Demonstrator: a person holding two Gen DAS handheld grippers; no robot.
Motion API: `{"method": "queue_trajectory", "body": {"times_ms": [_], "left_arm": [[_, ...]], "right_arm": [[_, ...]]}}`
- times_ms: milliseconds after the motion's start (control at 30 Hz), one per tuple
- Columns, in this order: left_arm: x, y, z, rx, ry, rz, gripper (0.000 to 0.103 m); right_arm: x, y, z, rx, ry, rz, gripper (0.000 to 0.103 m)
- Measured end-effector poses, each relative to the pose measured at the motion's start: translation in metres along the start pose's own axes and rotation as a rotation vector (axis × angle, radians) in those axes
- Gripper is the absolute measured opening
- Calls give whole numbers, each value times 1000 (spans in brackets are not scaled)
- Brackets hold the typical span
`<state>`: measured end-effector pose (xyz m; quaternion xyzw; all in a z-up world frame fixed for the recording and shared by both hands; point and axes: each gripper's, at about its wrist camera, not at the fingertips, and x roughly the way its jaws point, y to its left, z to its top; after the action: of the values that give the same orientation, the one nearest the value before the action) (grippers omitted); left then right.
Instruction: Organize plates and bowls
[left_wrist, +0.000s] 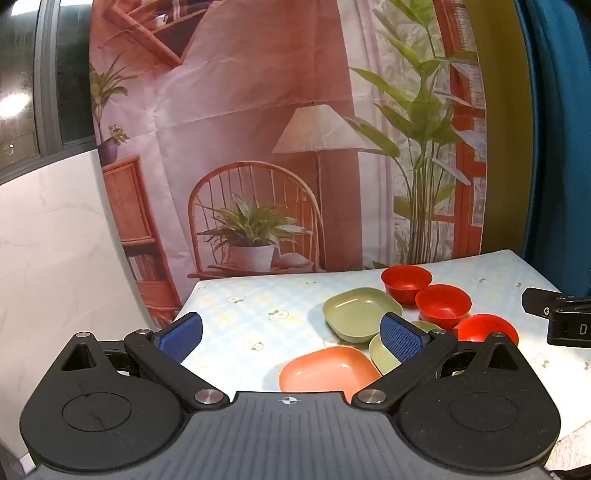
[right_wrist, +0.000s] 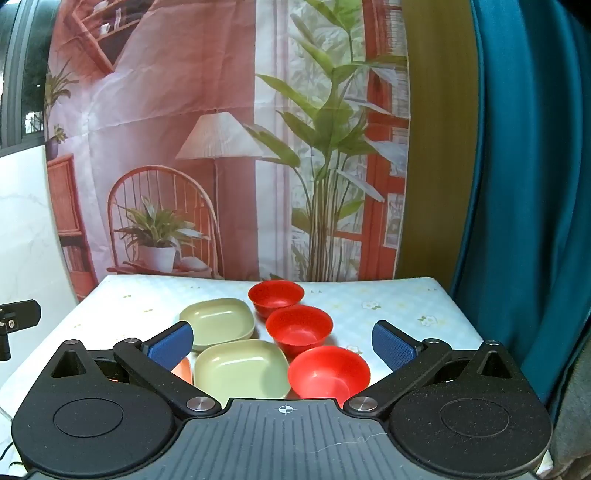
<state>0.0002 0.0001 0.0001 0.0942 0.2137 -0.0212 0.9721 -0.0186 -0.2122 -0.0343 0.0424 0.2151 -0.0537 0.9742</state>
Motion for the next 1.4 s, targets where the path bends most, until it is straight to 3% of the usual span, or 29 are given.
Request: {"method": "queue_trajectory", "body": {"times_ms": [1400], "left_arm": [[3, 0, -2, -1, 16, -3, 103]], "right_arm": [[1, 0, -2, -3, 3, -1, 103]]}}
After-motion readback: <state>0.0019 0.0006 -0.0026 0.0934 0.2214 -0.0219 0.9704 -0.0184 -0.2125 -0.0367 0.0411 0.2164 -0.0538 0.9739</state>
